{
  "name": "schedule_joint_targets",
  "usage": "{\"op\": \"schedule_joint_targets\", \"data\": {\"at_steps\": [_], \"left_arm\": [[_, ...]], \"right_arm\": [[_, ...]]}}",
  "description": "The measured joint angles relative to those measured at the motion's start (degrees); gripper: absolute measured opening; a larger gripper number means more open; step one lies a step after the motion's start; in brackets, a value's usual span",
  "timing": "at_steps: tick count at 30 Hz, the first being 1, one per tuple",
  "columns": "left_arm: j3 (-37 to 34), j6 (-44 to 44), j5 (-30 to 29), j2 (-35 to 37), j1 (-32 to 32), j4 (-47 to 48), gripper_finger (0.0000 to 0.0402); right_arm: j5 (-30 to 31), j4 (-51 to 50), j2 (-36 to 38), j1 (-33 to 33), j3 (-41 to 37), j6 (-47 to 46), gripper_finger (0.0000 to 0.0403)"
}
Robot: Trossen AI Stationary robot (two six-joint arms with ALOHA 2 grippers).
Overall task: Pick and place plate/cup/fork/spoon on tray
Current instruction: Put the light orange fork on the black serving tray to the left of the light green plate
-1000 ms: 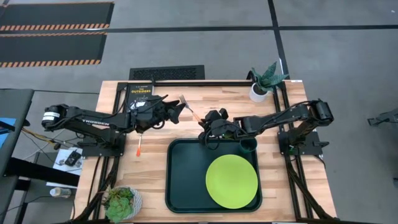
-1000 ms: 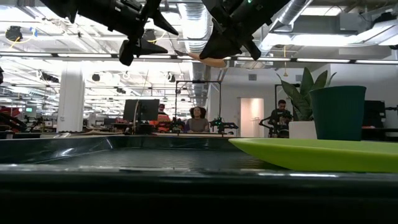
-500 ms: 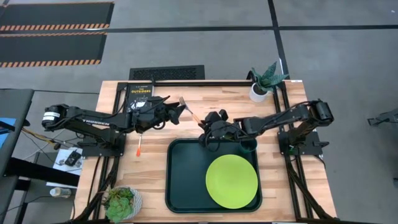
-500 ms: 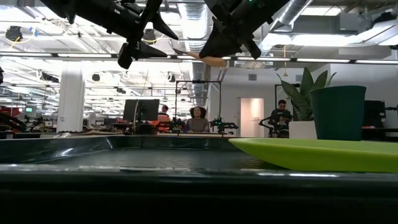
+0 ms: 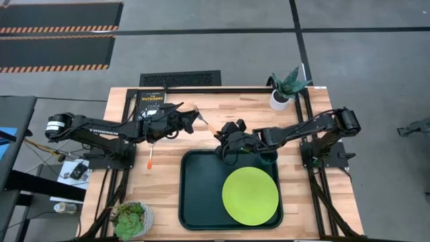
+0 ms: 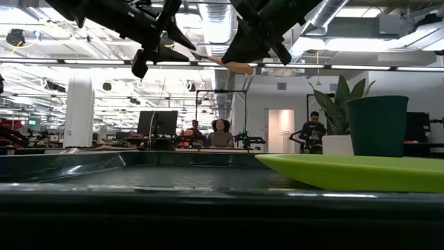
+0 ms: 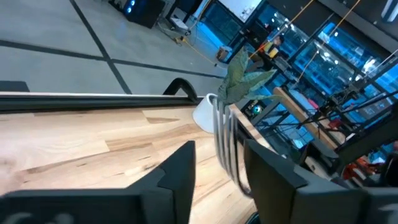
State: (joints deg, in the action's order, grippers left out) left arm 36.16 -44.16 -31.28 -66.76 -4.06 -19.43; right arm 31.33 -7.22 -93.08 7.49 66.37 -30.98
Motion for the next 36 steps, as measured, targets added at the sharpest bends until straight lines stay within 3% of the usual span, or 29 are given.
{"op": "schedule_joint_targets", "data": {"at_steps": [8,19,30,36], "left_arm": [[0.0,-0.66,0.62,0.0,-1.25,0.96,0.0058],[-0.02,-0.47,0.42,0.0,-1.35,1.65,0.0005],[0.02,0.6,1.02,-0.02,-1.35,3.03,0.0],[0.02,3.18,6.87,-0.02,-1.35,4.07,0.0]], "right_arm": [[-1.16,-0.04,-0.02,0.15,-0.02,0.93,0.0047],[-1.69,0.17,-0.02,0.38,-0.02,1.4,0.0044],[-1.64,-0.43,-0.02,0.46,-0.02,1.53,0.005],[-1.46,-5.13,1.95,2.54,-0.07,1.67,0.01]]}}
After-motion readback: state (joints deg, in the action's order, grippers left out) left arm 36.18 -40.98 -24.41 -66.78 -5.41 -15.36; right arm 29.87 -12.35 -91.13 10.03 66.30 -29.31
